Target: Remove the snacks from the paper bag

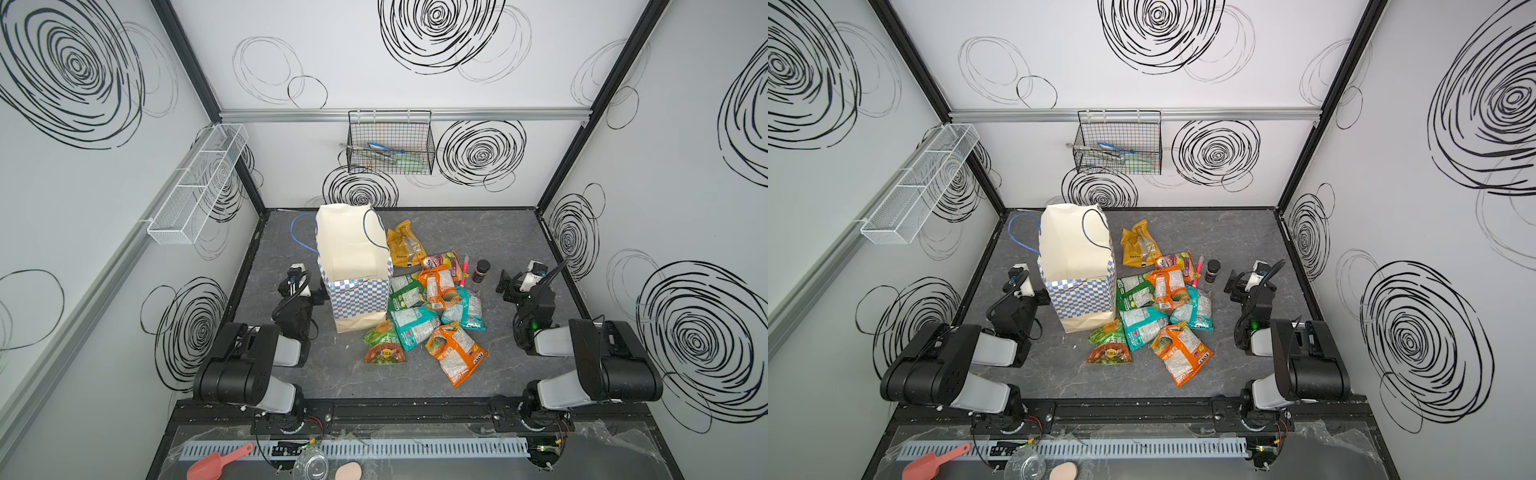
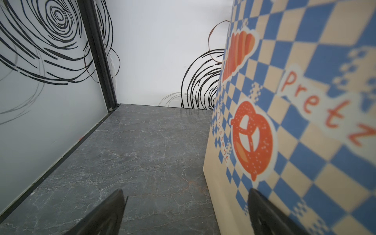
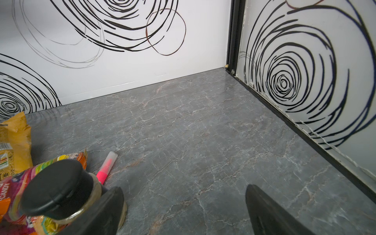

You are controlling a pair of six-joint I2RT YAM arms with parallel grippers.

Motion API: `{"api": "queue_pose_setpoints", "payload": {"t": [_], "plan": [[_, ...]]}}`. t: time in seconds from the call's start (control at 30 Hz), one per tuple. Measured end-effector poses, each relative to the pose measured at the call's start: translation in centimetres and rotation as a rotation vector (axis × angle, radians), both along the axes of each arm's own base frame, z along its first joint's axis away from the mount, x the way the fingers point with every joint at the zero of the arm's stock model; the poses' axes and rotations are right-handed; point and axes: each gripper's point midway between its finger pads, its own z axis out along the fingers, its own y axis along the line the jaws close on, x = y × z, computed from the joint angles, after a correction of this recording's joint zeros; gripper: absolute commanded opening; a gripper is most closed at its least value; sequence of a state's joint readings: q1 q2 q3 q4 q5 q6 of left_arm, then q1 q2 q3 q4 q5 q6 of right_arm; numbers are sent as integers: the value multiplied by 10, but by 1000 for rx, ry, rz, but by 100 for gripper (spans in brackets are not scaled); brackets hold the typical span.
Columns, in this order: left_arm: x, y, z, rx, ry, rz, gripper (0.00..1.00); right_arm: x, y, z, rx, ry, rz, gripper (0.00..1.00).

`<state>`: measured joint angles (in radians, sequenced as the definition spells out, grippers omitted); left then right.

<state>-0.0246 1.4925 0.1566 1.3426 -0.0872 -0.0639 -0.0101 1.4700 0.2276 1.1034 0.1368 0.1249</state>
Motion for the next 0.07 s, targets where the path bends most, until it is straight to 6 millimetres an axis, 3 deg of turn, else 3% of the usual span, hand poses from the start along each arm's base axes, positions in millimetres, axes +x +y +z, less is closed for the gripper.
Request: {"api": "queue_pose_setpoints", "payload": {"t": [0.07], "plan": [[0, 0, 0, 1, 0, 1, 96, 0, 0, 1, 0, -2, 0, 97]]}}
